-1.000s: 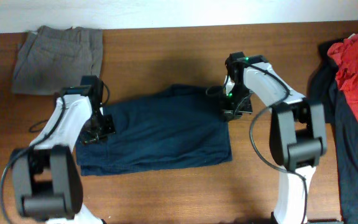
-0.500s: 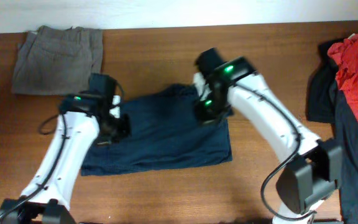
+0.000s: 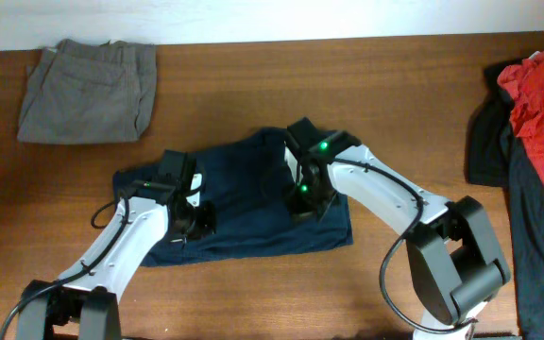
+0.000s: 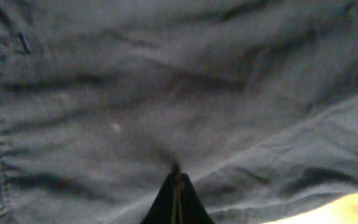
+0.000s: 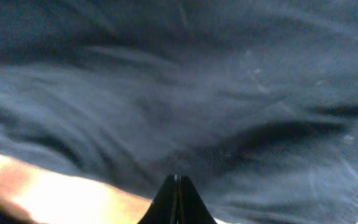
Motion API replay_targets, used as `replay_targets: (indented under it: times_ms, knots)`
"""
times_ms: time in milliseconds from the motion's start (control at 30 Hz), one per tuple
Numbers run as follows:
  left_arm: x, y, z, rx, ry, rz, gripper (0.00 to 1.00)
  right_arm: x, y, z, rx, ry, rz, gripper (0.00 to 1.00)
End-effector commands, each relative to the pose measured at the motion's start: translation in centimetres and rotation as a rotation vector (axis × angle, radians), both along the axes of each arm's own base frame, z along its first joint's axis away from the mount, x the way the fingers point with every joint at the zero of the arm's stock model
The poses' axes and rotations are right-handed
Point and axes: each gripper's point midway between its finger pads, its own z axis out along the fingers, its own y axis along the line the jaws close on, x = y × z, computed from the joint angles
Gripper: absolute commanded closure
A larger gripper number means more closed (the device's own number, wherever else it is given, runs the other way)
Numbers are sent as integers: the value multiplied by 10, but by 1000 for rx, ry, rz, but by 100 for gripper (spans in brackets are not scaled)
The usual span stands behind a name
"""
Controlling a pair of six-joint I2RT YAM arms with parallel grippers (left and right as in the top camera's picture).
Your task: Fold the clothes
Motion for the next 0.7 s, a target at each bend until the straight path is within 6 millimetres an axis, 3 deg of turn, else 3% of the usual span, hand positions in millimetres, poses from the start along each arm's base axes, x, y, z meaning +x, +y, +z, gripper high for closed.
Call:
replay_targets:
  times_ms: [0, 133, 367, 533, 667]
  knots:
    - [-7, 0, -12, -7, 35, 8, 99, -13, -13, -25, -40, 50, -15, 96]
    - [-10, 4, -23, 2, 78, 19, 99, -12, -37, -35, -99, 59, -56, 96]
    - [-22, 33, -35, 14, 184, 127, 99, 4, -81, -40, -109, 81, -191, 96]
    - [-25, 49, -35, 26, 205, 174, 99, 13, -104, -40, -117, 81, -262, 96]
    - [-18, 50, -28, 25, 185, 153, 99, 18, -119, -41, -135, 77, -300, 96]
